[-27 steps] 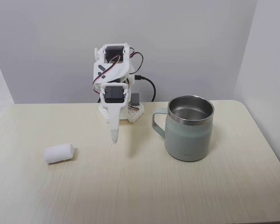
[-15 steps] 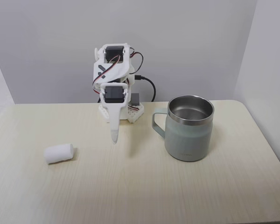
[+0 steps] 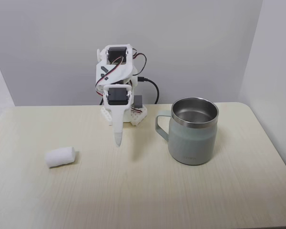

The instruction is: Grasp a dressing and put it in the cup.

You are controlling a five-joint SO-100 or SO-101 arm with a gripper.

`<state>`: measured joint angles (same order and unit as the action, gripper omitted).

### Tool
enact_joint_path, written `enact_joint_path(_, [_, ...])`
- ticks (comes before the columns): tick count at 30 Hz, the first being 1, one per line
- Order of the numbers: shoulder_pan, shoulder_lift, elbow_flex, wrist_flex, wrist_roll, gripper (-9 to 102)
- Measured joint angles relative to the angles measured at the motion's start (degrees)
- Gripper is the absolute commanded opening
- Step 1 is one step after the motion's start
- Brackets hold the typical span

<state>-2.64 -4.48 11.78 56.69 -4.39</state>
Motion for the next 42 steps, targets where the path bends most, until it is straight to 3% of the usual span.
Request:
enact_joint_path(6, [-0.7, 3.43, 11.87, 5.54, -3.96, -2])
enact_joint_path(14, [4.57, 27.16, 42.1, 19.95, -12.04, -1])
enact_joint_path(20, [14.41, 47.11, 66.36, 35.33, -22.94, 1])
enact_joint_path(24, [23.2, 56.16, 74.44, 40.34, -31.99, 11])
enact_joint_path(33, [40.25, 71.63, 74.18, 38.94, -51.15, 19])
enact_joint_path(42, [47.29, 81.12, 57.04, 18.37, -58.89, 21])
